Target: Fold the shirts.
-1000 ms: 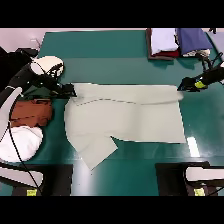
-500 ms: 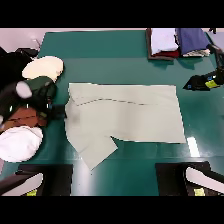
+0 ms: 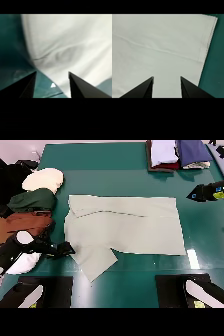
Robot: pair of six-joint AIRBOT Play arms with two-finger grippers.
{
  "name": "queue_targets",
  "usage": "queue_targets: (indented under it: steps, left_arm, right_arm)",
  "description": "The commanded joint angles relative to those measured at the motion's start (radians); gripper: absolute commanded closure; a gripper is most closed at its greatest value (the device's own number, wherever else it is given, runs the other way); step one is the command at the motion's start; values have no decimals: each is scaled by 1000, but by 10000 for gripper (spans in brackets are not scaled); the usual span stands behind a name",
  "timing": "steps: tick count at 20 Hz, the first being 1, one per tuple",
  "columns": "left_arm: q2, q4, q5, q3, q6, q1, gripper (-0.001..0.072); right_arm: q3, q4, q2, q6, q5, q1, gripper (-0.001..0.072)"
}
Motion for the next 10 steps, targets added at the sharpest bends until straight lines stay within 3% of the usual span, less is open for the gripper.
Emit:
queue_targets:
  steps: [1,3,4,5,6,7,10]
  left_arm:
    - [9,-93,76,-59,39,-2,220]
    - [9,-101,118,-59,40,-48,225]
    - [9,-105,135,-58,37,-76,332]
    - [9,-106,137,-50,37,-93,518]
    - [9,-105,123,-34,38,-96,647]
    - [9,-101,92,-9,51,-96,679]
    - [9,-49,13,87,67,-96,680]
  right_arm:
    - [0,1,16,13,1,1,324]
    - [0,13,15,14,1,1,324]
    - [0,29,14,13,1,-2,325]
    - [0,25,14,13,6,-11,324]
    - [0,25,14,13,21,-27,324]
    - [-4,25,14,13,38,-50,324]
    - [-156,13,62,13,50,-158,325]
